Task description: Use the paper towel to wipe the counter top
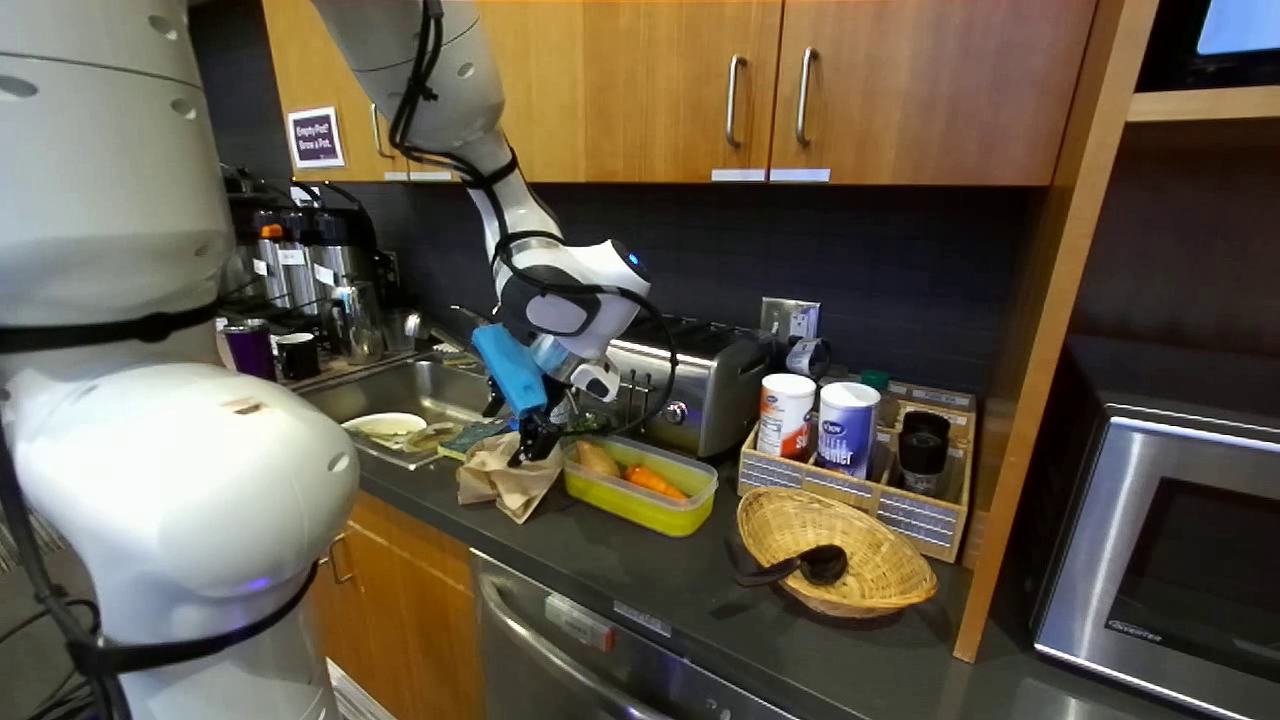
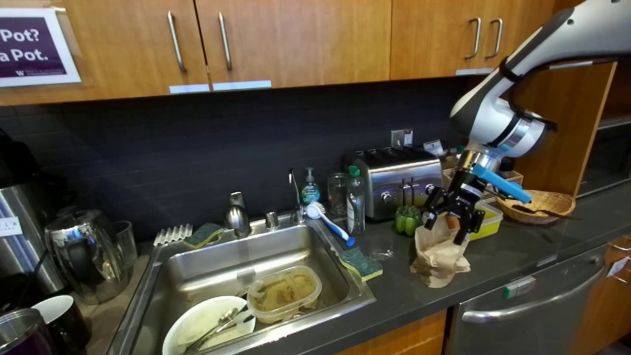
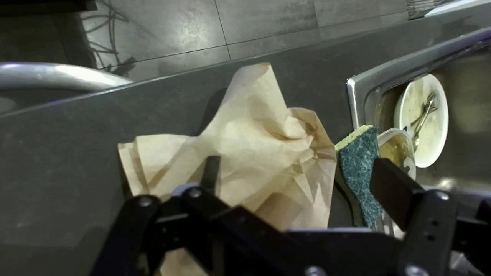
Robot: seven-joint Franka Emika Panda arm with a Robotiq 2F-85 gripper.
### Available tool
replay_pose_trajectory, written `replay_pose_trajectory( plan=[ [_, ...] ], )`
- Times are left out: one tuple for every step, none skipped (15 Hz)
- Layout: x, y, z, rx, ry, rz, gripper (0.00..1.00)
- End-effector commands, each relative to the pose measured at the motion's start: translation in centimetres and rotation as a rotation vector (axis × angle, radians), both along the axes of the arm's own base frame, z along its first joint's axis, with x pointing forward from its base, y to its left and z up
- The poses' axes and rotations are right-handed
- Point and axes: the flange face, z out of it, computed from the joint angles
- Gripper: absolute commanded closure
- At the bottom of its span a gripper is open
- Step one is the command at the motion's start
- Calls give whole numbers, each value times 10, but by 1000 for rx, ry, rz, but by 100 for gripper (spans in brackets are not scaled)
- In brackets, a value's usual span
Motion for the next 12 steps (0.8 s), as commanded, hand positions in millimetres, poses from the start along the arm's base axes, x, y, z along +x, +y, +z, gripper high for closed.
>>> replay_pose_trajectory(
  plan=[
    [-17, -7, -3, -26, 30, -60, 0],
    [-20, -10, -6, -32, 39, -70, 0],
    [-23, -11, -9, -34, 47, -77, 0],
    [-25, -12, -11, -34, 54, -80, 0],
    [-26, -12, -13, -32, 54, -77, 0],
    [-26, -12, -14, -30, 48, -69, 0],
    [-25, -12, -14, -34, 36, -66, 0],
    [-23, -12, -14, -35, 23, -62, 0],
    [-21, -13, -13, -37, 9, -62, 0],
    [-18, -13, -13, -38, -9, -59, 21],
    [-16, -14, -13, -39, -19, -59, 26],
    [-14, -15, -13, -38, -30, -59, 31]
  ],
)
